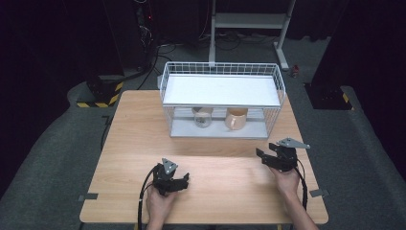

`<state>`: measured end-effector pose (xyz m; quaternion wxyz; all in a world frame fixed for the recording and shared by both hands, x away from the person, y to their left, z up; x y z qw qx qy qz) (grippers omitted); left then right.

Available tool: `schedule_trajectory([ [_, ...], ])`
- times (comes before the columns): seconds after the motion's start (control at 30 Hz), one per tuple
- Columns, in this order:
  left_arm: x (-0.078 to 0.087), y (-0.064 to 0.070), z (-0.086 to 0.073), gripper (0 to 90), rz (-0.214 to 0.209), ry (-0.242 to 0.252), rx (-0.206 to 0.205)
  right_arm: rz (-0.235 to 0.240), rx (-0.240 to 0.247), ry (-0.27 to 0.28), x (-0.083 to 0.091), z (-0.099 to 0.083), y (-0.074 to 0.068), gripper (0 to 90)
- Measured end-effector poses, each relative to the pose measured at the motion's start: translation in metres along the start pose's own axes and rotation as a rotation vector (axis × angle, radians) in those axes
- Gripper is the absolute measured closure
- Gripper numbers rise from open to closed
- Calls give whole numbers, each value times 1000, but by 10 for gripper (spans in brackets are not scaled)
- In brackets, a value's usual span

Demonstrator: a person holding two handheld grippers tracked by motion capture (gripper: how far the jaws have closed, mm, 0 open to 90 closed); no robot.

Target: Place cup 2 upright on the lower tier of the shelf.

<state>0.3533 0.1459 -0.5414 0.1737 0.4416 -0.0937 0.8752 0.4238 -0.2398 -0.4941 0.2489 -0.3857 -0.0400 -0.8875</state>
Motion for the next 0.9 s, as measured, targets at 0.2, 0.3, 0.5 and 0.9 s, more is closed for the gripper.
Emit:
schedule_trajectory([
  [0.2, 0, 0, 0, 173, 0, 0, 3, -7, 14, -33, 1, -20, -3, 349],
  [0.3, 0, 0, 0, 173, 0, 0, 3, -19, 33, -63, -2, -30, -3, 343],
  [0.5, 0, 0, 0, 173, 0, 0, 3, -29, 49, -118, -8, -46, -5, 337],
  [0.9, 0, 0, 0, 173, 1, 0, 3, -94, 104, -166, -11, -53, -10, 285],
])
Point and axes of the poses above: each handheld gripper's, and its own axes: x roughly backward along the jaws, z roughly out of its top, y roughly to its right, the point moved 2 cm from there along -x, roughly forward along the jaws, and after that the axes turned 11 degrees about -y, right-handed, at the moved point
